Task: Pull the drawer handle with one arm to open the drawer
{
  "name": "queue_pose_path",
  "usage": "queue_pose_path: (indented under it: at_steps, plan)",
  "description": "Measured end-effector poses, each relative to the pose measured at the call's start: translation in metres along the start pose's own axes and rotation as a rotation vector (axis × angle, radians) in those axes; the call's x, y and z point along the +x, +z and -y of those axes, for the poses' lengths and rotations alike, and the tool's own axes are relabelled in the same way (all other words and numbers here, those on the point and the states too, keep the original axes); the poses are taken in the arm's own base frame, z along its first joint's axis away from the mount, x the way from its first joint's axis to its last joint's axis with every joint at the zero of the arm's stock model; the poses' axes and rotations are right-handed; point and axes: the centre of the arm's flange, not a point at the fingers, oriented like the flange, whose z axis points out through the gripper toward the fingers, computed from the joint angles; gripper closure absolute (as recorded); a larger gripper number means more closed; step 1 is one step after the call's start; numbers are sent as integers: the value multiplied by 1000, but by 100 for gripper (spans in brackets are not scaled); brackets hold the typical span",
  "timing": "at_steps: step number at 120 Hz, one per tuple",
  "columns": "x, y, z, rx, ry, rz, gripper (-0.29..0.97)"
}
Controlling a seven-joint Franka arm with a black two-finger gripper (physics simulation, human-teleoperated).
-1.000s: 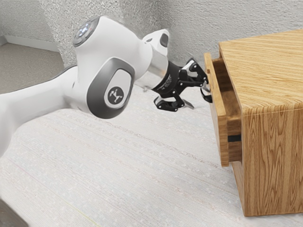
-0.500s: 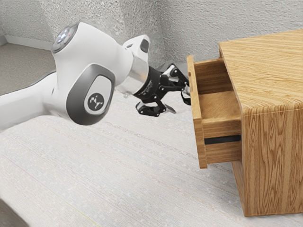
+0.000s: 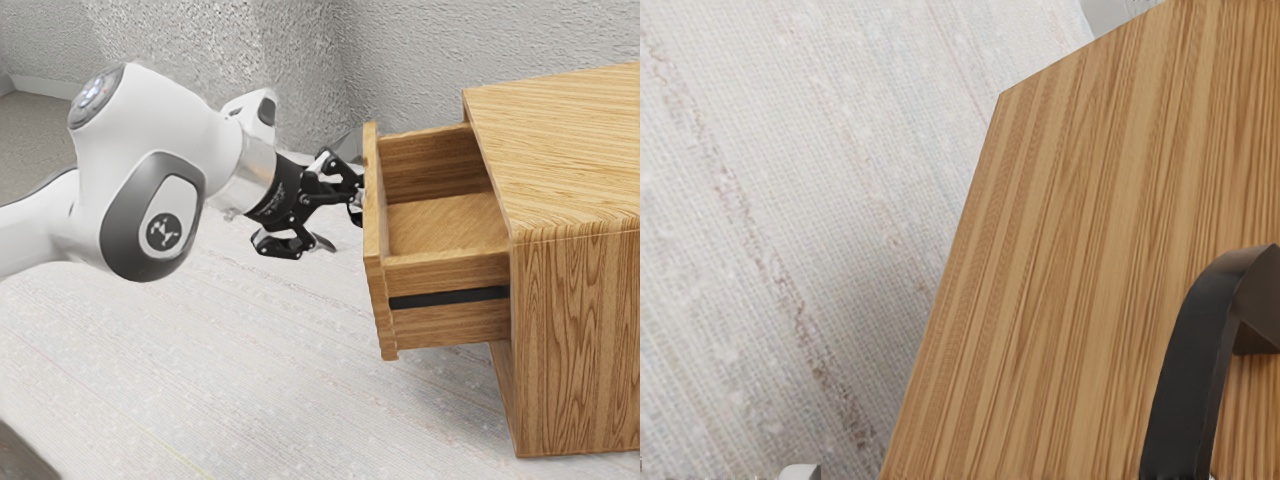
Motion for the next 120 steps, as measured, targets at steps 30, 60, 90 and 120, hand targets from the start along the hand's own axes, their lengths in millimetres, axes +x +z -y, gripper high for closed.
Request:
queue_pose_path:
  at_steps: [30, 60, 90, 120]
  plan:
    - [15, -11, 15, 9, -25, -33, 36]
    - [26, -23, 31, 14, -51, -60, 36]
    - [32, -30, 44, 20, -70, -77, 36]
    - [29, -41, 55, 12, -91, -82, 37]
